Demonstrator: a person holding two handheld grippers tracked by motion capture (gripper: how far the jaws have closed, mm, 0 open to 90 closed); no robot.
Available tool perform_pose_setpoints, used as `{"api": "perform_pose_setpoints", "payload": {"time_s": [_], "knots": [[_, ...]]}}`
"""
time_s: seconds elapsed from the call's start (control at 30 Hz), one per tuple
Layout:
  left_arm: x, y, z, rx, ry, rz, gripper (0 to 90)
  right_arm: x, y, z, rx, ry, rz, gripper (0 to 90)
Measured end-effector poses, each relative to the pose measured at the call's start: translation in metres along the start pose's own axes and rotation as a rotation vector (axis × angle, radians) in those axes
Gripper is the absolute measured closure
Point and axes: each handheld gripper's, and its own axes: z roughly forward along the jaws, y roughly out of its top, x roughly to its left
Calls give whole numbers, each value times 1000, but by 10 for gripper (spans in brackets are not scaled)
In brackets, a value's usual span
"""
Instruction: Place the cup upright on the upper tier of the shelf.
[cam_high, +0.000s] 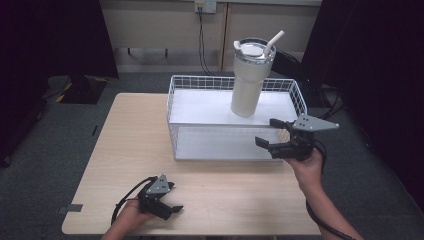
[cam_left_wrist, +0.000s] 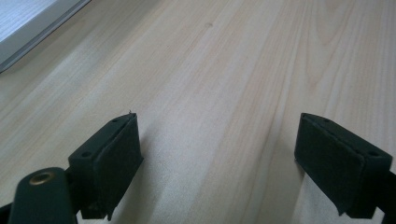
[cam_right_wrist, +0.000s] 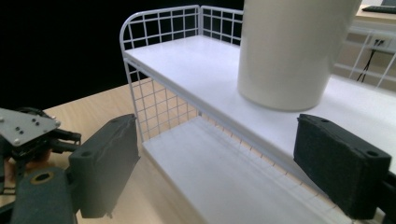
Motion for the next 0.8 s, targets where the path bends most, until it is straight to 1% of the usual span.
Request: {"api": "perform_pose_setpoints", "payload": {"time_s": [0.07,0.2,0.3,0.4,0.47,0.67,0.8], "knots": [[0,0,0,0,0,0,139,2,-7,0,10,11,6,137],[0,0,0,0,0,0,139,7,-22,1,32,13,-14,138],[0,0,0,0,0,0,139,8,-33,1,42,30,6,138],[0,0,0,0,0,0,139,10,-45,2,59,40,4,138],[0,0,0,0,0,0,139,11,-50,2,63,37,5,138],[0,0,0,0,0,0,139,14,-73,3,84,41,13,139],[0,0,0,-1,0,0,139,16,-88,5,98,55,24,139]]}}
